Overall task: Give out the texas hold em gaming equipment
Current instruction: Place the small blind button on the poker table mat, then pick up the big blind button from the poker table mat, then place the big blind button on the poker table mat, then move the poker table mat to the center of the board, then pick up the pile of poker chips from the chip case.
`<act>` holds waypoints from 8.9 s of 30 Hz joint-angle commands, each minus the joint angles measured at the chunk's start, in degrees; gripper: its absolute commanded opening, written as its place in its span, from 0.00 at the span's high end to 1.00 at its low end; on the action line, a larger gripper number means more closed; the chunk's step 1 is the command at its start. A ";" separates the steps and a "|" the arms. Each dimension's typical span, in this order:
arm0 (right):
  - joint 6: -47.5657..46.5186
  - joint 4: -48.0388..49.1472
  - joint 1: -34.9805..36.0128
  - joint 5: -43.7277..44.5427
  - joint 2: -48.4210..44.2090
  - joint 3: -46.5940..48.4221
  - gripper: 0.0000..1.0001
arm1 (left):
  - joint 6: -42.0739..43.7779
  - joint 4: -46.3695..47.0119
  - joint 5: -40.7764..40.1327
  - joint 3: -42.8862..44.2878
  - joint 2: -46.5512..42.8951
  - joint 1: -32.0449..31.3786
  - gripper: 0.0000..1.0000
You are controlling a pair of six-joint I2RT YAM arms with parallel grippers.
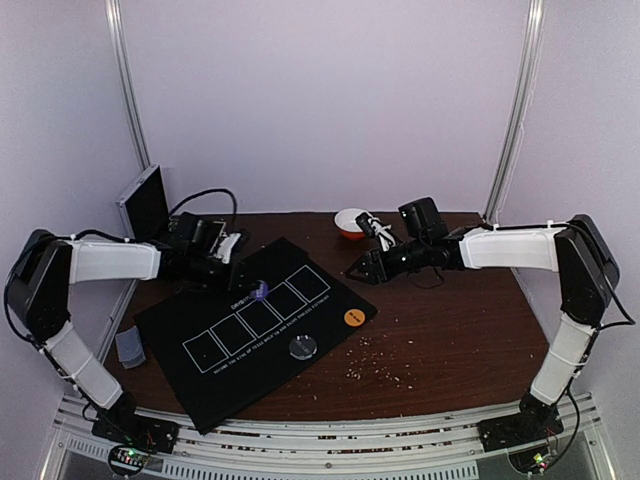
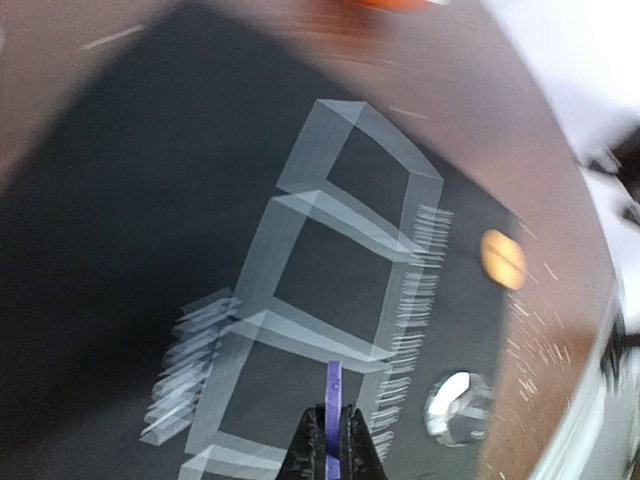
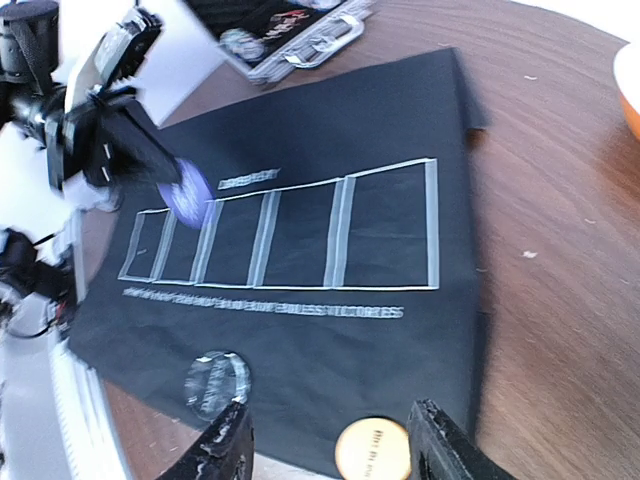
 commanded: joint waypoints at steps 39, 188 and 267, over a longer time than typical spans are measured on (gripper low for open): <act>-1.57 -25.56 13.82 39.01 8.39 10.15 0.18 | -25.18 -19.57 -30.37 -22.07 -22.89 31.48 0.43; 2.87 -27.02 -4.95 28.29 2.16 10.42 0.51 | 5.05 -18.69 -40.70 14.78 -1.57 22.95 0.18; 1.59 -31.12 -5.14 23.24 6.98 13.60 0.41 | 15.20 -18.61 -55.22 35.02 33.05 19.53 0.42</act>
